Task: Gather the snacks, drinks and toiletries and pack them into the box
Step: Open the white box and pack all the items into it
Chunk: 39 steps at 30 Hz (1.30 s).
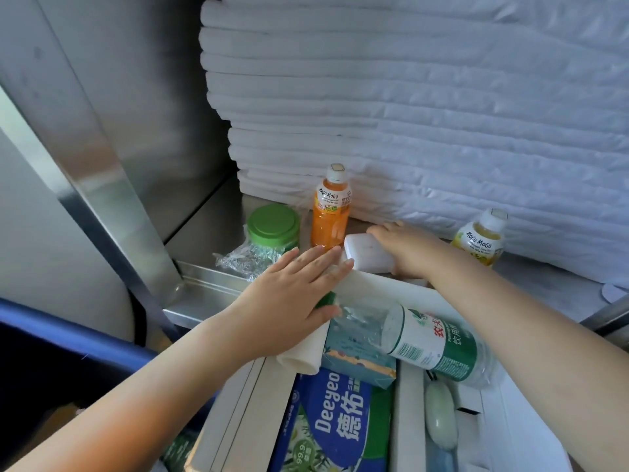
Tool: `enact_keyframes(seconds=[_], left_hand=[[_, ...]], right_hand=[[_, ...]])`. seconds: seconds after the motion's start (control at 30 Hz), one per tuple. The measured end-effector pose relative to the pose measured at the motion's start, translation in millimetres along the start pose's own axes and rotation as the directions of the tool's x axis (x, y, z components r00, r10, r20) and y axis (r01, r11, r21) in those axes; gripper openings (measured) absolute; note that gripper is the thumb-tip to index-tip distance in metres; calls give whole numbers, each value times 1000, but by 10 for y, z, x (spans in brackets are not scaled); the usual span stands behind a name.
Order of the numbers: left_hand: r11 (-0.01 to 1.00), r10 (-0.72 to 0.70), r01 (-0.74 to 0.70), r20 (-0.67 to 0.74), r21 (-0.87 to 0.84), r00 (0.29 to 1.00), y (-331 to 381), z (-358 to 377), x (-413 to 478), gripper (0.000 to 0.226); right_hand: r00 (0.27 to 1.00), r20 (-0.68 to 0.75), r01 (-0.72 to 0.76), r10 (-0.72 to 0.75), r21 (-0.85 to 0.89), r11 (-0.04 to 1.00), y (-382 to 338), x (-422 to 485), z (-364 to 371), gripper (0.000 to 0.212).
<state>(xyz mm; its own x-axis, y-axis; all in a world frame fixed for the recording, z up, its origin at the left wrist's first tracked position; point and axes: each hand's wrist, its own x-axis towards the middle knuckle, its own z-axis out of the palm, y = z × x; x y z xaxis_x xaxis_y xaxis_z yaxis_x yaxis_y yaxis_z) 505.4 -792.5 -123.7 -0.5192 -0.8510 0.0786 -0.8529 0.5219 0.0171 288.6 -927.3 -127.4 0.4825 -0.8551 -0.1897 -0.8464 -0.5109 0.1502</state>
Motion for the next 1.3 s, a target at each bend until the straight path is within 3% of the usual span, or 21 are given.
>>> enact_keyframes(seconds=[0.13, 0.33, 0.6, 0.73, 0.83, 0.93, 1.2, 1.3], left_hand=[[999, 0, -1, -18, -45, 1000, -7, 7, 5, 65], [992, -9, 6, -22, -124, 1000, -2, -45, 33, 66], [982, -96, 82, -76, -168, 992, 76, -116, 64, 72], [990, -101, 78, -210, -118, 973, 215, -302, 135, 77], [998, -54, 57, -319, -2, 946, 381, -442, 147, 80], [998, 4, 16, -340, 58, 940, 470, -468, 109, 83], [997, 74, -71, -144, 30, 987, 514, -368, -257, 75], [998, 57, -57, 2, -14, 998, 546, -339, -443, 81]], right_hand=[[994, -86, 60, -64, -50, 997, -21, -143, -47, 62], [907, -357, 131, -224, -265, 955, -53, -436, -162, 79], [748, -622, 86, -231, -254, 963, -99, -761, -418, 72], [692, -678, 88, -247, -260, 962, -121, -977, -489, 69], [685, -681, 131, -259, -235, 963, -162, -1137, -496, 72], [722, -649, 193, -238, -142, 971, -229, -1282, -461, 73], [810, -479, 392, -339, 11, 920, -463, -1569, -208, 68], [840, -363, 466, -403, 104, 879, -565, -1654, -138, 70]])
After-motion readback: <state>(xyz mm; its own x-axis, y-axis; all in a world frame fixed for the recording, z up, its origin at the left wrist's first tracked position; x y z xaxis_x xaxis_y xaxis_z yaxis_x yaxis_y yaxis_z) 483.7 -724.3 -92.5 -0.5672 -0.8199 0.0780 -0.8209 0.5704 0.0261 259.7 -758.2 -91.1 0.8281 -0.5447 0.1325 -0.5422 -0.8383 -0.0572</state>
